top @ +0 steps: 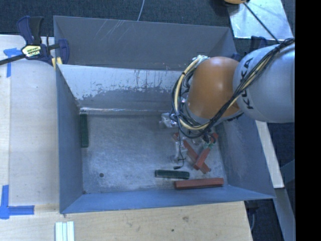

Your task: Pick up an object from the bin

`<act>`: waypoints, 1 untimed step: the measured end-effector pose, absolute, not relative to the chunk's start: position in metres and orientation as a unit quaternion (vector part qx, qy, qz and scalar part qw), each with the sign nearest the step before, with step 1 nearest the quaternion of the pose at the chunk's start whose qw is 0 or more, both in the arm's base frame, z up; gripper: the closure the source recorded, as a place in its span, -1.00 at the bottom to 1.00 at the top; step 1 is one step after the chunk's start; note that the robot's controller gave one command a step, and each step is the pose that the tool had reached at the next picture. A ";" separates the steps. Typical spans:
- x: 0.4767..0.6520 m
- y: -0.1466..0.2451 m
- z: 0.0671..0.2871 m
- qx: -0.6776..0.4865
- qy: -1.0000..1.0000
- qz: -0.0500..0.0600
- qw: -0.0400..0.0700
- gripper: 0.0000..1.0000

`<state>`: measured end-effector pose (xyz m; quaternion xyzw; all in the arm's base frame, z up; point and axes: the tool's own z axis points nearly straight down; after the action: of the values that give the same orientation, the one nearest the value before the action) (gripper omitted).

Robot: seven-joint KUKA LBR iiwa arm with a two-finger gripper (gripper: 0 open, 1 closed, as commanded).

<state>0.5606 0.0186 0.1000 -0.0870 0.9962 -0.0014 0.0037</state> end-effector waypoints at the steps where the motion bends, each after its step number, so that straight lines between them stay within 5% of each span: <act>1: 0.495 -0.014 0.080 -0.114 0.993 -0.001 -0.001 -1.00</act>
Offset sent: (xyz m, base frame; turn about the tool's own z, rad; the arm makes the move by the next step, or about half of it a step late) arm -0.0536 -0.0005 -0.0053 -0.3460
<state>0.4947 -0.0140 0.0798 -0.1143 0.9934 -0.0008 -0.0010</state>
